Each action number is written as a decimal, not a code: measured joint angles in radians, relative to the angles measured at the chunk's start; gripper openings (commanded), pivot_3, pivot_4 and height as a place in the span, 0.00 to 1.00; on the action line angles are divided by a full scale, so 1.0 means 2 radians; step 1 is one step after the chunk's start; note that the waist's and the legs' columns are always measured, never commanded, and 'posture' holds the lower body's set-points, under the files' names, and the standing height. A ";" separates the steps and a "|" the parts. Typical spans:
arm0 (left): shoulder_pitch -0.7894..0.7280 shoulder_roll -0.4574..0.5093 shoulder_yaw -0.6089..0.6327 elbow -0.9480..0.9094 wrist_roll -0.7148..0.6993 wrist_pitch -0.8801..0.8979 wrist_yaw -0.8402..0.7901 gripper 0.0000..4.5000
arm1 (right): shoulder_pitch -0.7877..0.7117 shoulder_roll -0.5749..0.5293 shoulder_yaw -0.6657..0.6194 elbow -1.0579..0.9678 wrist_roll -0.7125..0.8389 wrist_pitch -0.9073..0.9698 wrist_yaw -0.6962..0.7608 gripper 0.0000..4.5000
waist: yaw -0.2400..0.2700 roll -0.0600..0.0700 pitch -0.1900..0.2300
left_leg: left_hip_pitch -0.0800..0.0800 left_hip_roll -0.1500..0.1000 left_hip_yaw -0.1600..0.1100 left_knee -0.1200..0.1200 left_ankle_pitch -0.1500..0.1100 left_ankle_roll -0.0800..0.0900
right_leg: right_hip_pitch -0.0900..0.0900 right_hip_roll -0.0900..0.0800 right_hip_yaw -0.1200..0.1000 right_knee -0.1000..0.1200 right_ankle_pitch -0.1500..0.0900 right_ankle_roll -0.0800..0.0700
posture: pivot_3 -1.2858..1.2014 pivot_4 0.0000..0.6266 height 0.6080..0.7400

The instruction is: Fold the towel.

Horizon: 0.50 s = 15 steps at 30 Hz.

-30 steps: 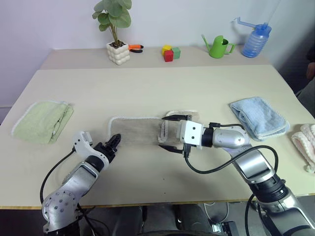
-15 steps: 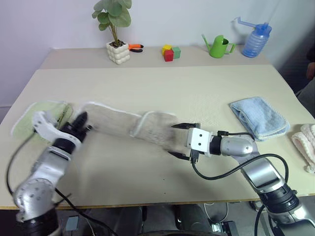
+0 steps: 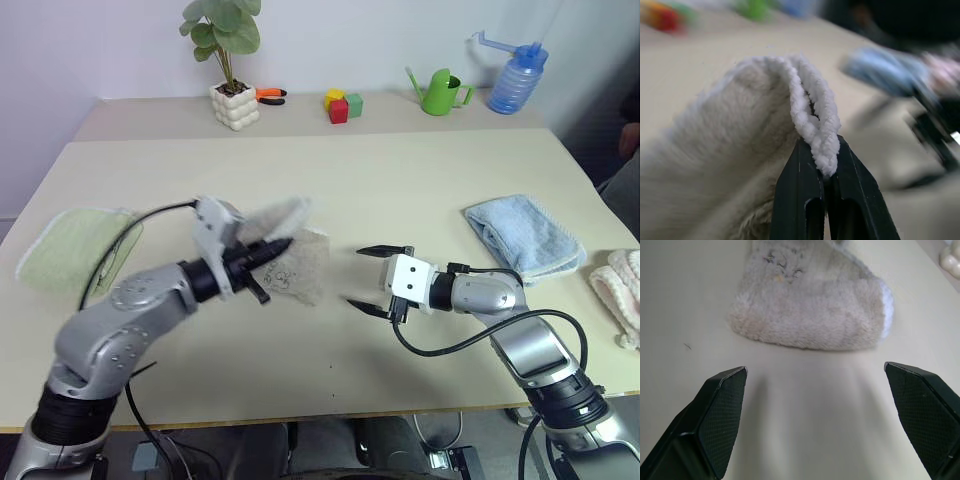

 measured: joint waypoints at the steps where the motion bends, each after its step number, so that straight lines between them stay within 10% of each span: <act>1: -0.001 -0.002 -0.008 0.002 0.011 -0.003 -0.007 0.00 | 0.000 0.000 0.000 0.000 0.000 0.000 -0.002 1.00 | 0.001 0.000 0.000 | 0.000 0.000 0.000 0.000 0.000 0.000 | 0.000 0.000 0.000 0.000 0.000 0.000 | 0.52 0.24 0.90; 7: -0.008 -0.014 -0.053 0.034 0.076 -0.014 -0.048 0.00 | 0.004 -0.006 -0.009 0.000 -0.005 0.000 -0.009 1.00 | 0.001 0.000 0.000 | 0.000 0.000 0.000 0.000 0.000 0.000 | 0.000 0.000 0.000 0.000 0.000 0.000 | 0.52 0.24 0.90; 15: 0.001 -0.030 -0.009 0.037 0.041 0.019 -0.066 0.75 | 0.008 -0.006 -0.013 0.000 -0.009 0.002 -0.016 1.00 | 0.000 0.000 0.000 | 0.000 0.000 0.000 0.000 0.000 0.000 | 0.000 0.000 0.000 0.000 0.000 0.001 | 0.52 0.24 0.90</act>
